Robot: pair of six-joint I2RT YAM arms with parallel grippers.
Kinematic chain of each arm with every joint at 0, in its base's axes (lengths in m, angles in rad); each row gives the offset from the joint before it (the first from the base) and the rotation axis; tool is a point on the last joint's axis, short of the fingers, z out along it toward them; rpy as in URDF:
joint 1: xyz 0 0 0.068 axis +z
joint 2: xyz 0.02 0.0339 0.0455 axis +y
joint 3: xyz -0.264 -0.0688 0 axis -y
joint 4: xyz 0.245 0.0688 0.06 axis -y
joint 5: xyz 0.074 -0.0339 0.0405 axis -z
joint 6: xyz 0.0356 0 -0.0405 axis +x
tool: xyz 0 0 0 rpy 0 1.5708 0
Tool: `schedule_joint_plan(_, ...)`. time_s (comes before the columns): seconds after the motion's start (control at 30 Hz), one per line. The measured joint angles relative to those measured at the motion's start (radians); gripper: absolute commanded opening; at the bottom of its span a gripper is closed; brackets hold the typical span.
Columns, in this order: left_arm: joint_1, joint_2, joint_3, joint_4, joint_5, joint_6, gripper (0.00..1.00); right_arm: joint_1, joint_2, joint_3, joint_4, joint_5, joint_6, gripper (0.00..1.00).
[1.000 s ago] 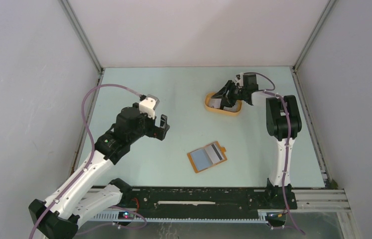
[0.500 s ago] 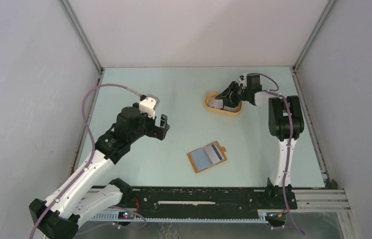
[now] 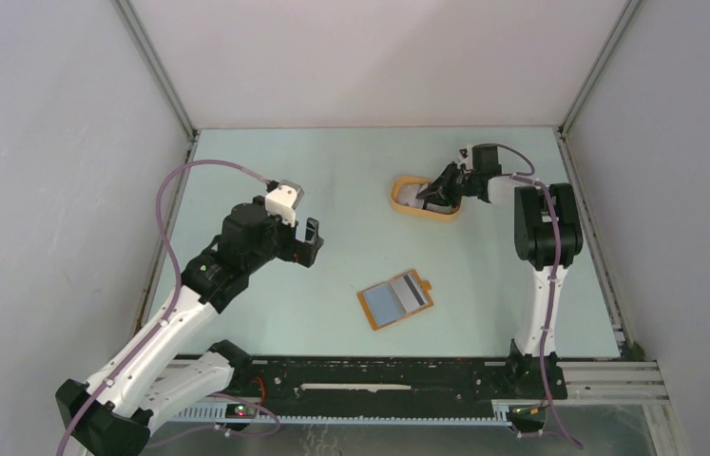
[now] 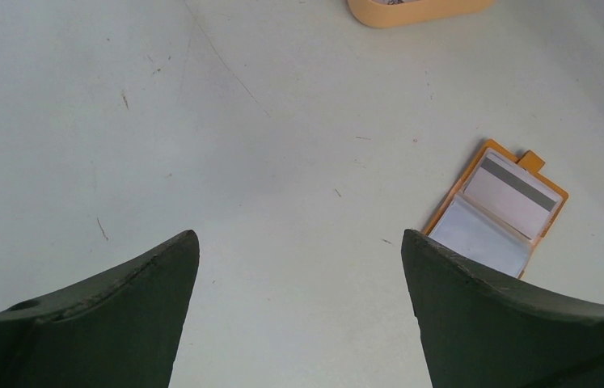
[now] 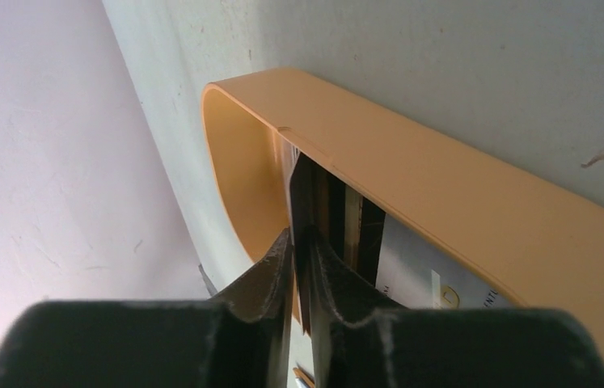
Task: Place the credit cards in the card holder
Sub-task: Pick up the credit card from the storage box.
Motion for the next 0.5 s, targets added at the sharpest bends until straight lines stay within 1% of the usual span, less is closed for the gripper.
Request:
schedule_joint_plan(0.07,0.0,0.0,0.0,0.0,0.0,0.0,1.0,-0.001,-0.002,-0.003,-0.006,0.008,-0.002,0.11)
schedule_joint_plan(0.27,0.001,0.001,0.0,0.0,0.0,0.0,1.0,-0.004,-0.022,-0.009,-0.037,0.038,-0.023,0.01)
schedule_joint_plan(0.5,0.002,0.001,0.0,0.0,0.0,0.0,1.0,-0.013,-0.097,-0.029,-0.081,0.083,-0.084,0.0)
